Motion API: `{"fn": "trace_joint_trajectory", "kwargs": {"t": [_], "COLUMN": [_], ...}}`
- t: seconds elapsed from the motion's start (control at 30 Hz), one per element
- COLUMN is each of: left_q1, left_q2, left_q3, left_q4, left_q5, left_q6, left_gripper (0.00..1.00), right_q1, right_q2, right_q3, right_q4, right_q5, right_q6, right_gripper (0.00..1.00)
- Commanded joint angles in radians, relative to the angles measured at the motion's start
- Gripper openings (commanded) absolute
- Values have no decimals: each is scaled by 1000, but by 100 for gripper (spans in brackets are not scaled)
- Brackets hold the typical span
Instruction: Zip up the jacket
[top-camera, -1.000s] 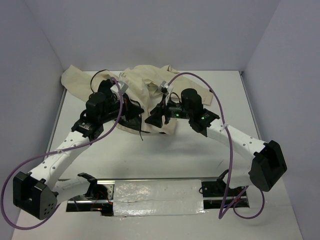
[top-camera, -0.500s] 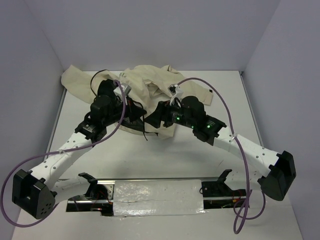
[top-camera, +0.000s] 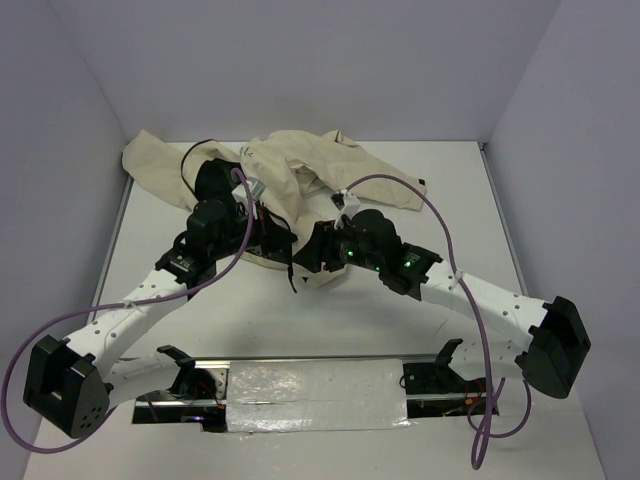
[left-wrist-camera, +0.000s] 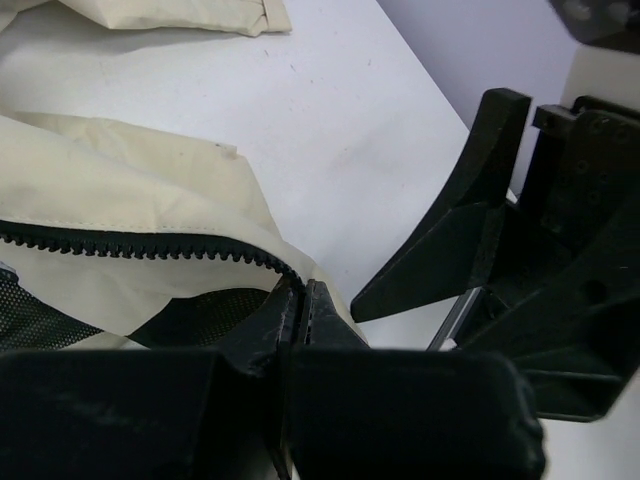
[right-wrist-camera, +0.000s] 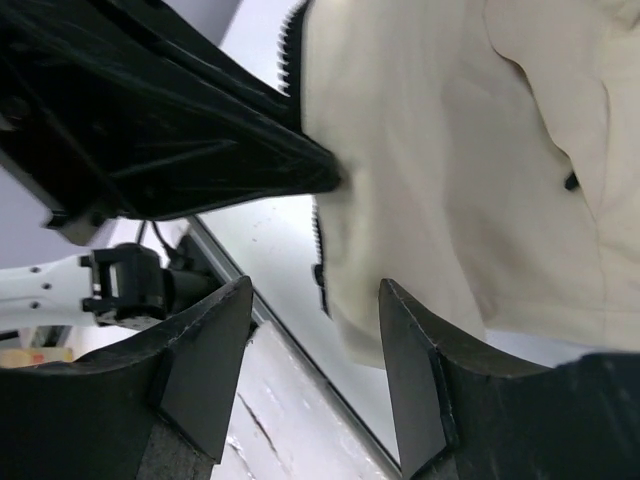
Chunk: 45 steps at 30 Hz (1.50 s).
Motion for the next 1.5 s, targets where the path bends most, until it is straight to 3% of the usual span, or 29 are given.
{"fn": "trace_joint_trajectory", "kwargs": {"t": [0.0,0.47,0.67,0.73,0.93,0.97,1.13,1.47], "left_q1": [-5,-5,-5,-5,-5,-5,-5,-5], "left_q2": [-32,-39,-45,-45,-42,-42,-42,-33], "left_q3": [7,-11,-25,-31,-45,-47,-54,-21], "left_q4": [47,112,139,167,221,230,230,93], "left_q5": [38,62,88,97,134,142,137,7], "left_q6": [-20,-41,-68,-82,-124,-130,-128,16], "left_gripper": [0,0,0,0,0,0,0,1], "right_q1": [6,6,3,3,3,1,3,3], "right_q2": [7,72,64,63,75,73,60,-32], "right_q3": [-17,-41,-69,-74,-94,-100,-101,-141], "right_q4": [29,85,121,128,190,211,236,207], "right_q5": [3,3,29,38,6,-2,-28,-74], "right_q6": [-43,-106,-129,-137,-141,-143,-152,-232], "right_gripper": [61,62,79,79,57,43,4,0]}}
